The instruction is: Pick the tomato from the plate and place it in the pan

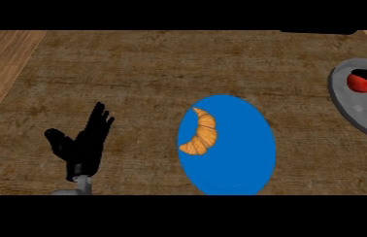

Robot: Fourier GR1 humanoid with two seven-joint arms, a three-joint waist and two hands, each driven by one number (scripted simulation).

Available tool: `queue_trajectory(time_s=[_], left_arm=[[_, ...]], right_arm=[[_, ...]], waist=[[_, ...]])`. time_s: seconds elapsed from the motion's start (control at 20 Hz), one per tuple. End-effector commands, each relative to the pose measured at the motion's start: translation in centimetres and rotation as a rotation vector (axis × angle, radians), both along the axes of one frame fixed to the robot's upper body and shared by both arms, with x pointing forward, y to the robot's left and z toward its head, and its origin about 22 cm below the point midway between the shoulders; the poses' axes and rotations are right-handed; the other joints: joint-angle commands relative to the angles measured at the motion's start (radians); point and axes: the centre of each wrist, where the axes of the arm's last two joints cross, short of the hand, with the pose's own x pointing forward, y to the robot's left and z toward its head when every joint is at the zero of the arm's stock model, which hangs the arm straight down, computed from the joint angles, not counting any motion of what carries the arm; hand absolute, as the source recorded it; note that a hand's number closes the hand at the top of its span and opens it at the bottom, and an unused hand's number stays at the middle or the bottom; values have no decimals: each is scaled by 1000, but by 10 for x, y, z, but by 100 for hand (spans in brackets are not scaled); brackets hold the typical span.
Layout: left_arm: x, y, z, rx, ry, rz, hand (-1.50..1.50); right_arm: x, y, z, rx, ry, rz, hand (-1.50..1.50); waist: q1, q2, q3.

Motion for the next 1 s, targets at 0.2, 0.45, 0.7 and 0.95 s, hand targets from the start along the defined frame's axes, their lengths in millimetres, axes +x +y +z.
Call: queue_trajectory(time_s=[0.2,0.45,0.7,0.95], left_arm=[[-3,7,-5,-10,47,38,0],[-12,11,-8,-6,67,43,0],[-11,-3,-1,5,50,36,0],[-6,25,-9,-3,63,44,0]], right_arm=[[-44,-47,-11,337,-199,125,-150],[-79,-84,4,441,-269,250,-150],[-119,-98,-29,472,-244,350,-150],[-113,-101,-13,461,-220,342,-150]], waist=[[-41,-7,-7],[-46,-13,-8],[-51,-18,-10],[-50,-20,-12]])
